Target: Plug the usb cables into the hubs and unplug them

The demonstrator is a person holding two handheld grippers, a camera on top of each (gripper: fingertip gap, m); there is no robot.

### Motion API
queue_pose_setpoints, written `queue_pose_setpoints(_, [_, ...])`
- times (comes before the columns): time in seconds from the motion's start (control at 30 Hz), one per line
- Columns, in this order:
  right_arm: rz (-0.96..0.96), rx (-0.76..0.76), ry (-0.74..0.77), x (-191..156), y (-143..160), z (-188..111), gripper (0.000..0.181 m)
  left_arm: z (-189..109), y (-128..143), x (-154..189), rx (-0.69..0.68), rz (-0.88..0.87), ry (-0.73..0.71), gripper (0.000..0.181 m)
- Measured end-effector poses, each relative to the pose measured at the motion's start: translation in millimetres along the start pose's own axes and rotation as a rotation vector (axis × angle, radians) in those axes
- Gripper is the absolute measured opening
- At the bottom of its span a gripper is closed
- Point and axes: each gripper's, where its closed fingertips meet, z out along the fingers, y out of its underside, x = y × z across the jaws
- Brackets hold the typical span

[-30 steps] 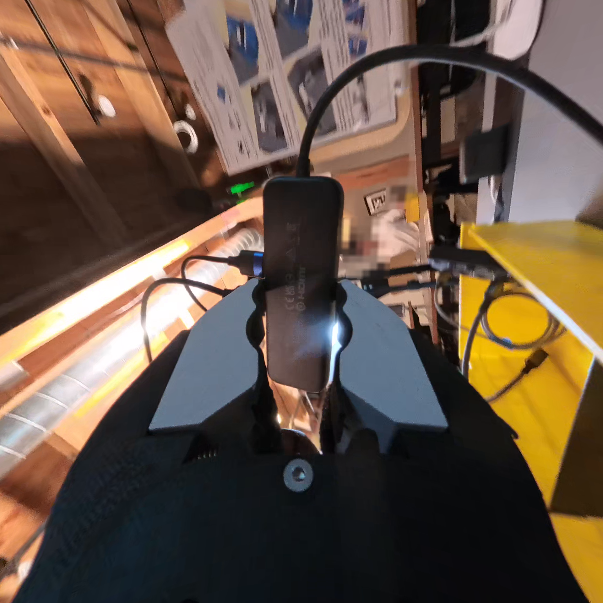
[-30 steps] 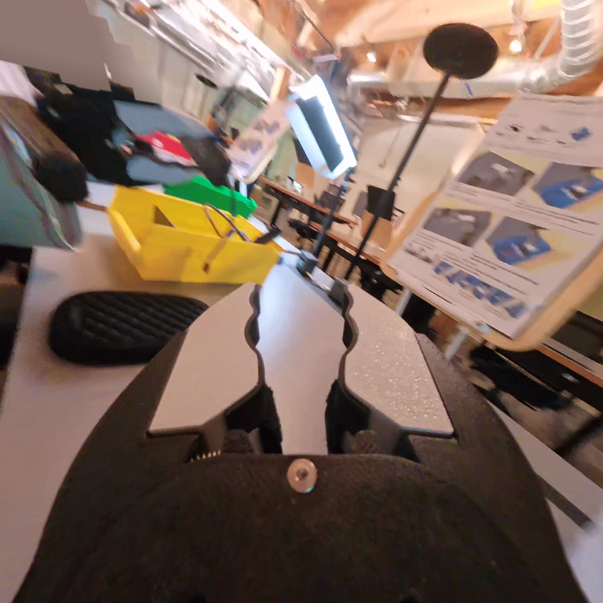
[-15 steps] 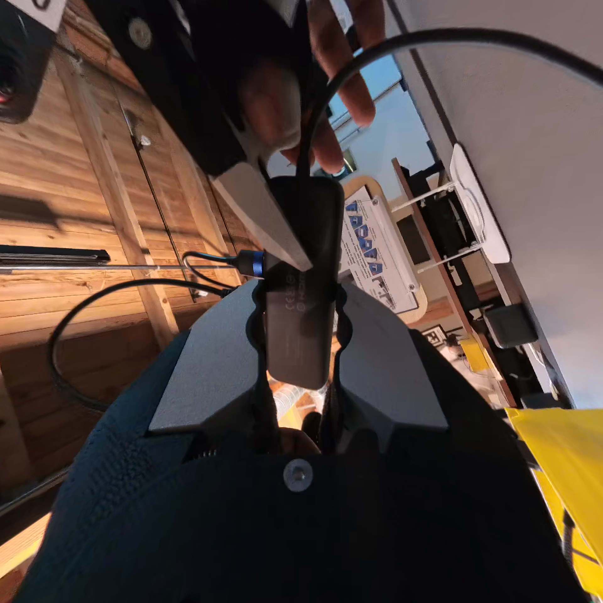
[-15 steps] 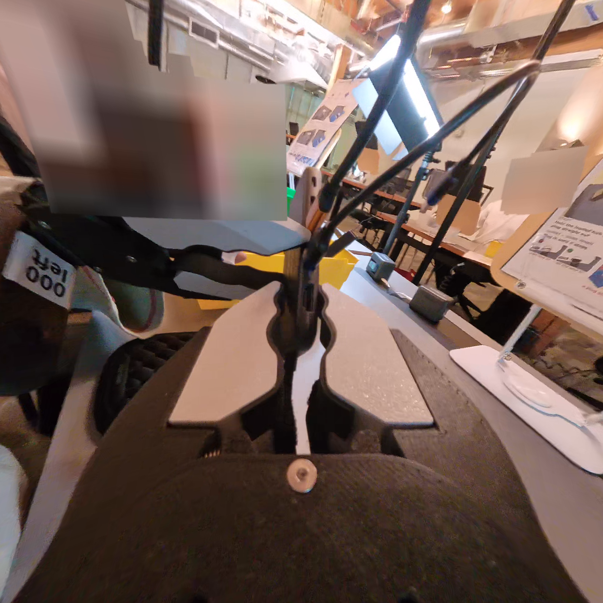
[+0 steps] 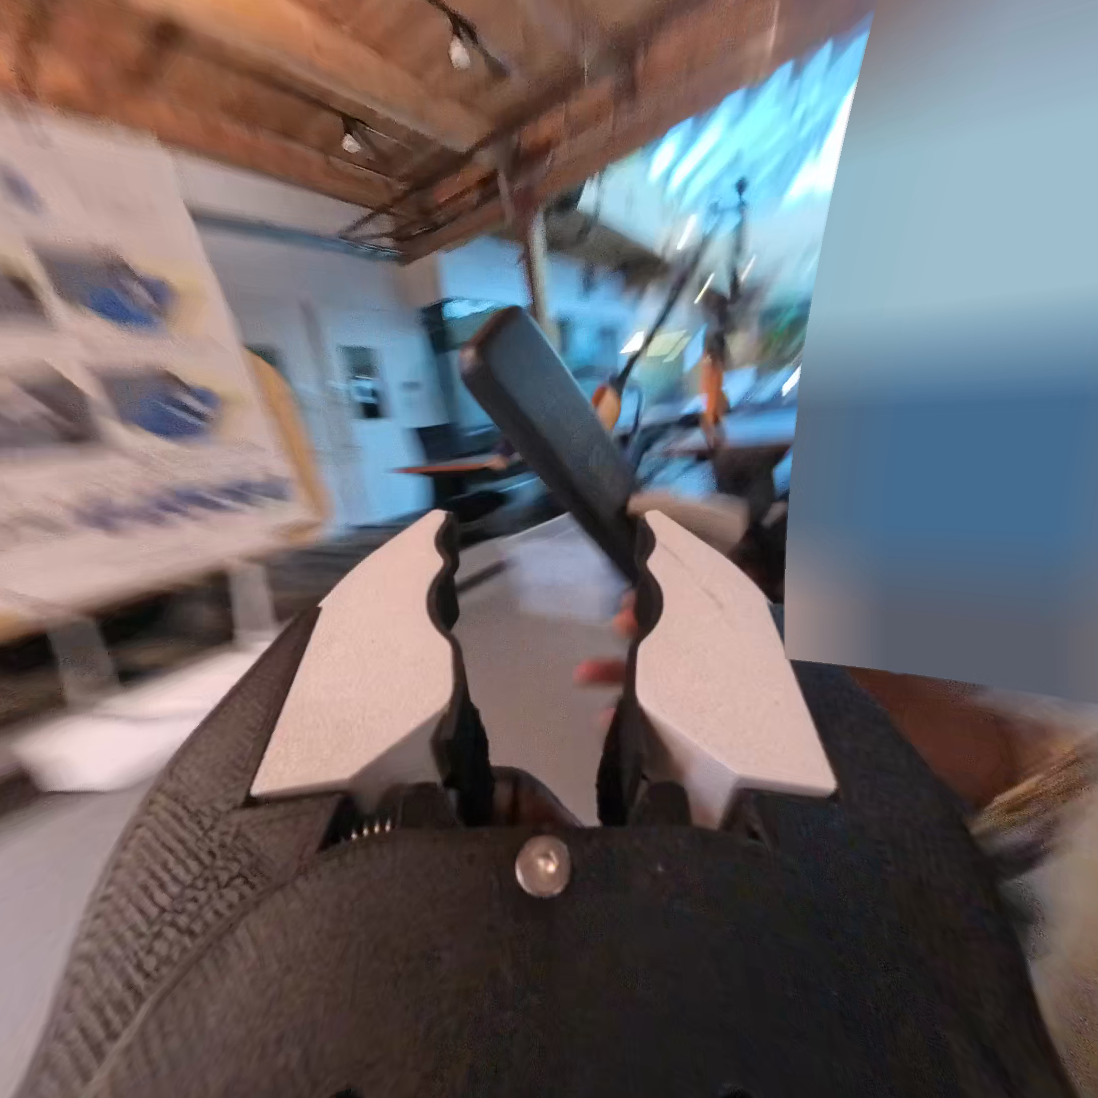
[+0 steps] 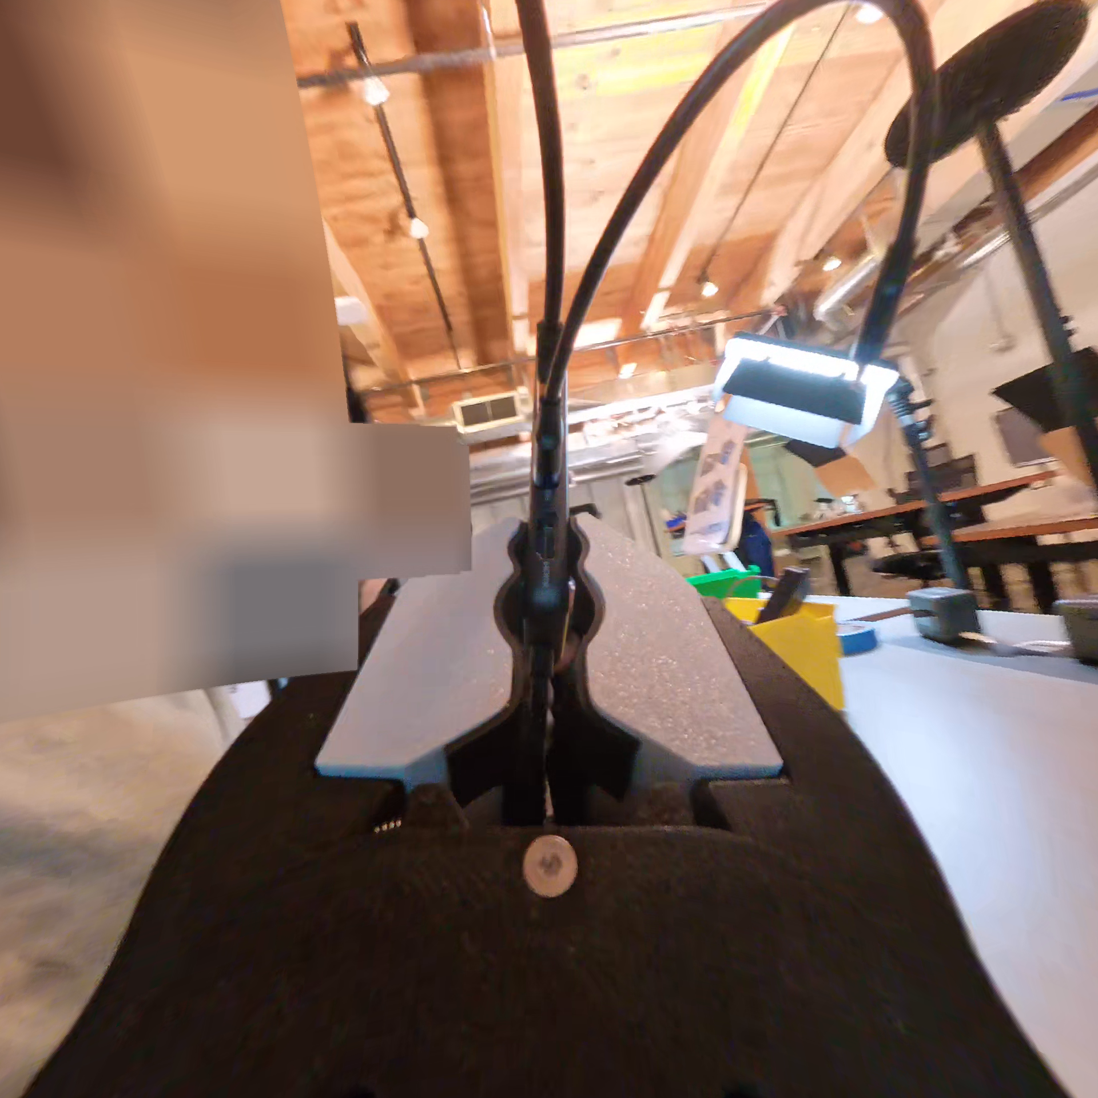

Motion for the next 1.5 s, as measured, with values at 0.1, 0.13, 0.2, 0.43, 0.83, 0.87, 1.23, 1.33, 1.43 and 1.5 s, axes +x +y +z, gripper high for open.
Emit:
queue_pose_setpoints(0.1, [0.070,0.002,-0.051,-7,10,4,0.012,14,2,9,0.079,-0.525,0.179,0.057])
queue_pose_setpoints(0.13, [0.081,-0.011,-0.058,-8,15,5,0.012,18,8,12,0.056,-0.568,0.213,0.057])
queue_pose_setpoints(0.2, [0.093,-0.046,-0.065,-9,24,8,0.012,22,11,19,0.056,-0.555,0.260,0.047])
queue_pose_setpoints(0.43, [0.072,-0.111,-0.069,-7,34,6,0.013,11,16,20,0.046,-0.422,0.290,0.012])
queue_pose_setpoints(0.83, [-0.025,-0.127,-0.058,-8,26,1,0.008,2,29,22,-0.015,-0.523,0.360,0.014])
queue_pose_setpoints(0.87, [-0.010,-0.108,-0.058,-7,25,1,0.007,2,30,24,-0.022,-0.504,0.362,0.016])
queue_pose_setpoints(1.23, [-0.042,-0.152,-0.089,-13,28,3,0.007,-2,38,34,-0.065,-0.508,0.402,0.012])
queue_pose_setpoints(1.33, [-0.069,-0.192,-0.101,-16,30,0,0.007,-3,39,37,-0.089,-0.472,0.427,0.012])
queue_pose_setpoints(1.43, [-0.107,-0.257,-0.096,-17,33,-3,0.007,-5,39,36,-0.114,-0.419,0.436,0.012])
queue_pose_setpoints(1.5, [-0.127,-0.291,-0.097,-18,33,-4,0.007,-5,40,37,-0.125,-0.400,0.438,0.012])
